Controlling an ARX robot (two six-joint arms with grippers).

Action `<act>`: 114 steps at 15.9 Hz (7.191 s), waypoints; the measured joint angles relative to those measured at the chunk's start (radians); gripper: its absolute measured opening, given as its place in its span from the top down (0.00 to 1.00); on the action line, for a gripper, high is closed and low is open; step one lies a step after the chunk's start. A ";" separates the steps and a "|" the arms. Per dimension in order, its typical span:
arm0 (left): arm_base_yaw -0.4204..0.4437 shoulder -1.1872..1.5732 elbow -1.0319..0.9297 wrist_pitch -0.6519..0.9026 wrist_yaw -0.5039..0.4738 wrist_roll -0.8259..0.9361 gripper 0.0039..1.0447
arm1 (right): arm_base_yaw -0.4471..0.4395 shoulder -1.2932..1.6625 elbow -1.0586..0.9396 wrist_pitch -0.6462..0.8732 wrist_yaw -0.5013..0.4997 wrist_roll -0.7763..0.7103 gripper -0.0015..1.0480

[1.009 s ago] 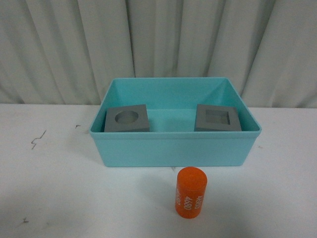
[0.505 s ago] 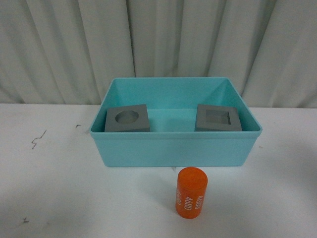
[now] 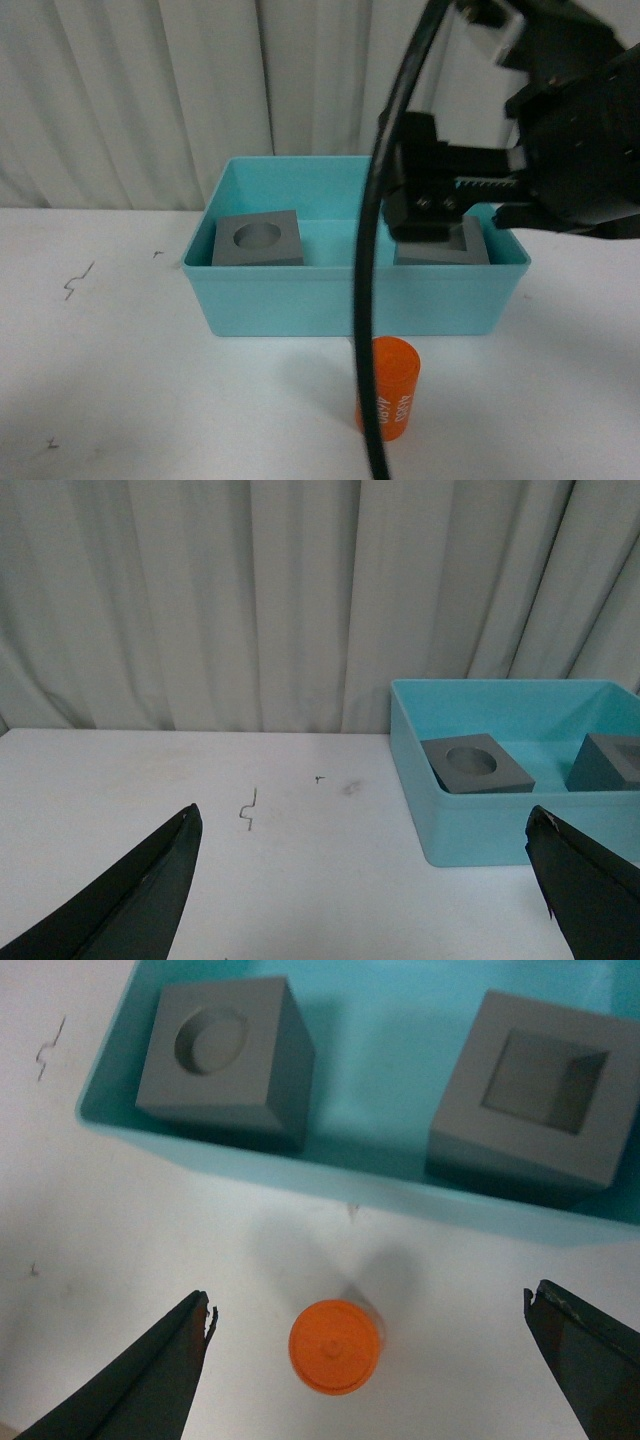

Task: Place gray and orange parts in blue box

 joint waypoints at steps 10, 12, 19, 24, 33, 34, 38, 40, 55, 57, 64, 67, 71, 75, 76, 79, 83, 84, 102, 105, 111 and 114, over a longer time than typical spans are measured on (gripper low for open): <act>0.000 0.000 0.000 0.000 0.000 0.000 0.06 | 0.071 0.148 0.040 -0.088 -0.046 -0.082 0.06; 0.000 0.000 0.000 0.000 0.000 0.000 0.06 | 0.069 0.179 0.040 -0.076 -0.047 -0.098 0.06; 0.000 0.000 0.000 0.000 0.000 0.000 0.06 | 0.035 0.254 0.039 -0.032 -0.065 -0.117 0.06; 0.000 0.000 0.000 0.000 0.000 0.000 0.06 | 0.037 0.279 0.039 -0.009 -0.088 -0.118 0.06; 0.000 0.000 0.000 0.000 0.000 0.000 0.06 | 0.044 0.319 0.009 0.047 -0.102 -0.117 0.06; 0.000 0.000 0.000 0.000 0.000 0.000 0.06 | 0.044 0.319 0.009 0.047 -0.102 -0.116 0.07; 0.000 0.000 0.000 0.000 0.000 0.000 0.06 | 0.044 0.319 0.003 0.070 -0.089 -0.117 0.44; 0.000 0.000 0.000 0.000 0.000 0.000 0.06 | 0.044 0.318 0.003 0.075 -0.081 -0.121 0.54; 0.000 0.000 0.000 0.000 0.000 0.000 0.06 | -0.090 0.194 0.346 -0.185 -0.068 -0.237 0.55; 0.000 0.000 0.000 0.000 0.000 0.000 0.06 | -0.095 0.262 0.427 -0.201 -0.069 -0.236 0.55; 0.000 0.000 0.000 0.000 0.000 0.000 0.06 | -0.066 0.515 0.719 -0.266 -0.088 -0.233 0.55; 0.000 0.000 0.000 0.000 0.000 0.000 0.06 | -0.047 0.583 0.781 -0.270 -0.092 -0.232 0.55; 0.000 0.000 0.000 0.000 0.000 0.000 0.06 | -0.041 0.643 0.795 -0.261 -0.096 -0.230 0.55; 0.000 0.000 0.000 0.000 0.000 0.000 0.06 | -0.042 0.666 0.797 -0.256 -0.095 -0.225 0.55; 0.000 0.000 0.000 0.000 0.000 0.000 0.06 | -0.042 0.678 0.797 -0.253 -0.095 -0.224 0.55; 0.000 0.000 0.000 0.000 0.000 0.000 0.06 | -0.042 0.710 0.799 -0.266 -0.093 -0.224 0.55; 0.000 0.000 0.000 0.000 0.000 0.000 0.06 | -0.044 0.711 0.806 -0.257 -0.082 -0.224 0.20; 0.000 0.000 0.000 0.000 0.000 0.000 0.06 | -0.049 0.711 0.806 -0.256 -0.082 -0.224 0.10; 0.000 0.000 0.000 0.000 0.000 0.000 0.06 | -0.229 -0.257 -0.463 0.949 0.262 -0.217 0.77; 0.000 0.000 0.000 0.000 0.000 0.000 0.06 | -0.287 -0.394 -0.639 0.986 0.200 -0.217 0.98; 0.000 0.000 0.000 0.000 0.000 0.000 0.06 | -0.333 -0.536 -0.785 0.963 0.148 -0.217 0.98; 0.000 0.000 0.000 0.000 0.000 0.000 0.06 | -0.346 -0.578 -0.808 0.954 0.138 -0.217 0.98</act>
